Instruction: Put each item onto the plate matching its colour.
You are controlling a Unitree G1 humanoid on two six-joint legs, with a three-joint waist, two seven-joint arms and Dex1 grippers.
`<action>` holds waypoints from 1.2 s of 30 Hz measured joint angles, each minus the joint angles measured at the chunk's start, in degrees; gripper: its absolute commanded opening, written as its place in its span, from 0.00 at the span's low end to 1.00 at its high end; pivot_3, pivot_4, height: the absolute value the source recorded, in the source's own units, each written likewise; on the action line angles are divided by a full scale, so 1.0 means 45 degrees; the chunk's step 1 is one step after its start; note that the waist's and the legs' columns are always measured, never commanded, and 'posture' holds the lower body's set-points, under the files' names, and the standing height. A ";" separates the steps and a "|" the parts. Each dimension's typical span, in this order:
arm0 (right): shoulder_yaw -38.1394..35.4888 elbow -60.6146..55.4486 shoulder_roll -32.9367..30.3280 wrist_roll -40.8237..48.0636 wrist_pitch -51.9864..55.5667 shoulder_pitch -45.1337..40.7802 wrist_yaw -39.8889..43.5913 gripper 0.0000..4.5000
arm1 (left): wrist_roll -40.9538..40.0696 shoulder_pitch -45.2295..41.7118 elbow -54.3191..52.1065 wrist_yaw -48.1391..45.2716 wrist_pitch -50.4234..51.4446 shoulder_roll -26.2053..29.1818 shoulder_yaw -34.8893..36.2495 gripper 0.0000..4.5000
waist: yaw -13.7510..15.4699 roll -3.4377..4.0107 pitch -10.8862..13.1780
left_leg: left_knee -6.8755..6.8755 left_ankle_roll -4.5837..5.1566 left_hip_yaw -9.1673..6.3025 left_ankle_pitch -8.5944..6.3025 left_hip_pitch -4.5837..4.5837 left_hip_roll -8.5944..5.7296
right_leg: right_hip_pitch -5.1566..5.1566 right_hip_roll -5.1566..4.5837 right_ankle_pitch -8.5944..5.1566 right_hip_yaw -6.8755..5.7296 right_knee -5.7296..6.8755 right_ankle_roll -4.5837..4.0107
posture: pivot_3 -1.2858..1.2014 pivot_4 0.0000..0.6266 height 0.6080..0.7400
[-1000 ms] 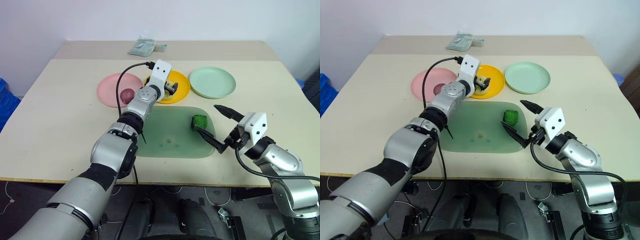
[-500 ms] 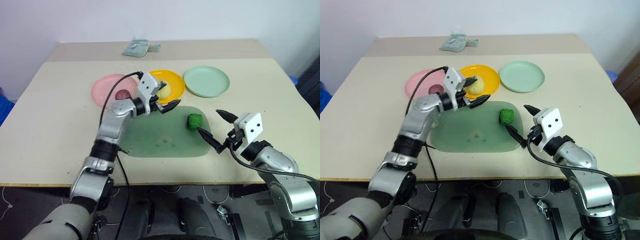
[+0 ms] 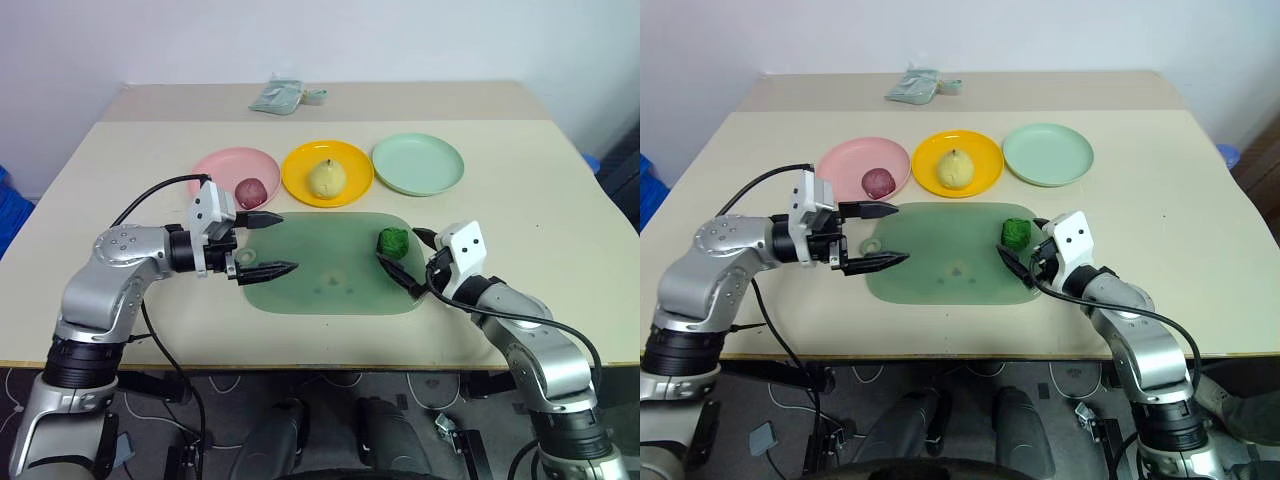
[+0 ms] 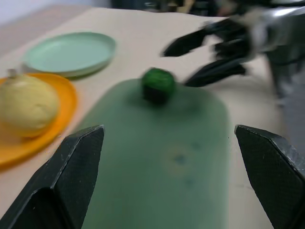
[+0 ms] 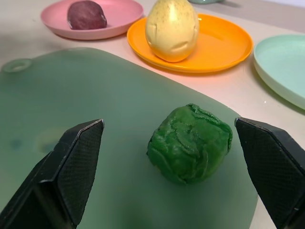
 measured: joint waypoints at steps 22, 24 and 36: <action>-0.0045 0.5030 0.0824 -0.0949 -0.1977 -0.3484 0.0436 0.36 | -0.0366 0.0593 -0.0658 0.1345 -0.0238 0.0266 0.0227 1.00 | -0.0098 0.0006 0.0001 | -0.0021 -0.0009 0.0008 0.0005 0.0009 0.0003 | -0.0012 0.0004 -0.0007 0.0001 0.0004 -0.0015 | 0.52 0.24 1.00; -0.0210 0.6737 0.0793 -0.1222 -0.2736 -0.5061 0.0373 0.36 | -0.0304 0.0581 -0.0666 0.1694 -0.0305 0.0077 0.0255 1.00 | -0.0131 0.0006 0.0001 | -0.0023 -0.0012 0.0010 0.0007 0.0012 0.0003 | -0.0011 0.0005 -0.0006 -0.0006 0.0004 -0.0016 | 0.52 0.24 1.00; -0.0098 2.0175 0.0823 -0.4102 -0.8167 -1.2155 -0.1280 0.86 | 0.0900 0.0907 -0.0772 0.4032 -0.0862 -0.1038 0.0219 1.00 | -0.0413 0.0002 0.0004 | -0.0053 -0.0070 0.0014 0.0042 0.0005 0.0001 | -0.0013 0.0003 -0.0006 0.0006 -0.0033 -0.0019 | 0.52 0.24 1.00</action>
